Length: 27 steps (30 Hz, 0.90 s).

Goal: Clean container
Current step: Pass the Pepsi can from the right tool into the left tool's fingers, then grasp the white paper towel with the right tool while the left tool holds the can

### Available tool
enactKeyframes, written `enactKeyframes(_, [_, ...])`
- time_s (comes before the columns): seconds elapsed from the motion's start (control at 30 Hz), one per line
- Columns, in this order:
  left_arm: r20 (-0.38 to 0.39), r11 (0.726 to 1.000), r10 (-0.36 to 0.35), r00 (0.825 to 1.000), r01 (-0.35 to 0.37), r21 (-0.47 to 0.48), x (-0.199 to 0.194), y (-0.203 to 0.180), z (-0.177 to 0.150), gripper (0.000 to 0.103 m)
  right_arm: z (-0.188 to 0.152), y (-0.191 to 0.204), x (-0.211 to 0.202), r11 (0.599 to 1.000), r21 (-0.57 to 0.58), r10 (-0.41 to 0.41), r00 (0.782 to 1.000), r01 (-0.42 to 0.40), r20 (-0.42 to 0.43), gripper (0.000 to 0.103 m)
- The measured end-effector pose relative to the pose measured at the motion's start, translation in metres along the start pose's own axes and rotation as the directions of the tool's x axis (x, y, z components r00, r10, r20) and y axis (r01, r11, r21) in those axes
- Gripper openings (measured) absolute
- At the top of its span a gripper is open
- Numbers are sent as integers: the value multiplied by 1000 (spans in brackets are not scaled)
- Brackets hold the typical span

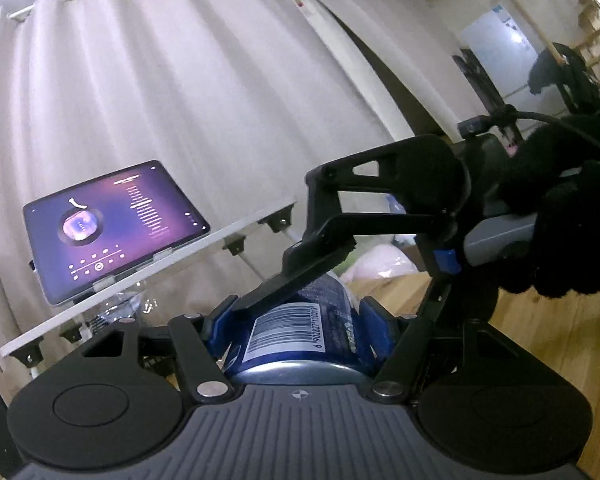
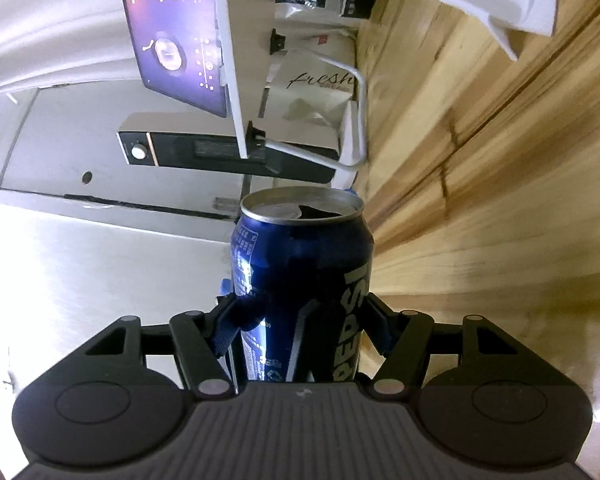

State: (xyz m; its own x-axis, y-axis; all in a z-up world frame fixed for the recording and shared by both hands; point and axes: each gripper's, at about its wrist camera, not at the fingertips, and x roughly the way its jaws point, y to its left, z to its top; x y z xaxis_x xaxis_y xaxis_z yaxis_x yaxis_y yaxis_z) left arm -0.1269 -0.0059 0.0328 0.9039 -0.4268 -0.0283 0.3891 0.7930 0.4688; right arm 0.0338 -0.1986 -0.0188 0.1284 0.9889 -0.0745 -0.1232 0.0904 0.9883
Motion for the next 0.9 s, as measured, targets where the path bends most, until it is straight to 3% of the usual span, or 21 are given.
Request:
enactKeyframes(0.07, [19, 1000, 14, 1000, -14, 13, -1, -1, 0, 77, 0, 2, -1, 1000, -1, 13, 1000, -13, -4, 66])
enactKeyframes(0.13, [22, 999, 17, 1000, -18, 29, 0, 0, -1, 78, 1, 5, -2, 1000, -2, 26, 1000, -26, -6, 66])
enactKeyframes(0.27, [15, 1000, -1, 1000, 1, 5, -1, 6, -2, 69, 3, 13, -6, 999, -20, 41, 999, -42, -5, 66])
enactKeyframes(0.4, [15, 1000, -13, 1000, 13, -6, -4, 7, -2, 67, 5, 13, -5, 999, -22, 44, 999, -44, -13, 66])
enactKeyframes(0.53, [-36, 994, -32, 999, 27, -109, 0, 15, -1, 67, 4, 14, -2, 998, -47, 39, 999, -40, -14, 70])
enactKeyframes(0.6, [-101, 977, -22, 995, 0, -213, 8, 25, -4, 67, 9, 22, -3, 985, -150, -83, 996, 86, 32, 90])
enactKeyframes(0.63, [-124, 970, 4, 992, -34, -242, 12, 28, -8, 67, 12, 27, -3, 962, -212, -161, 985, 172, 69, 92])
enactKeyframes(0.7, [-166, 952, 23, 986, -72, -297, 17, 32, -17, 67, 18, 37, -4, 883, -322, -305, 939, 341, 157, 92])
enactKeyframes(0.77, [-200, 929, 17, 980, -90, -360, 20, 36, -25, 68, 25, 48, -5, 764, -409, -427, 866, 499, 260, 90])
enactKeyframes(0.83, [-215, 901, 16, 976, -107, -420, 22, 43, -30, 67, 31, 58, -6, 610, -469, -520, 769, 639, 372, 78])
enactKeyframes(0.9, [-234, 873, 12, 972, -124, -471, 26, 50, -34, 67, 39, 66, -3, 437, -501, -581, 659, 747, 477, 75])
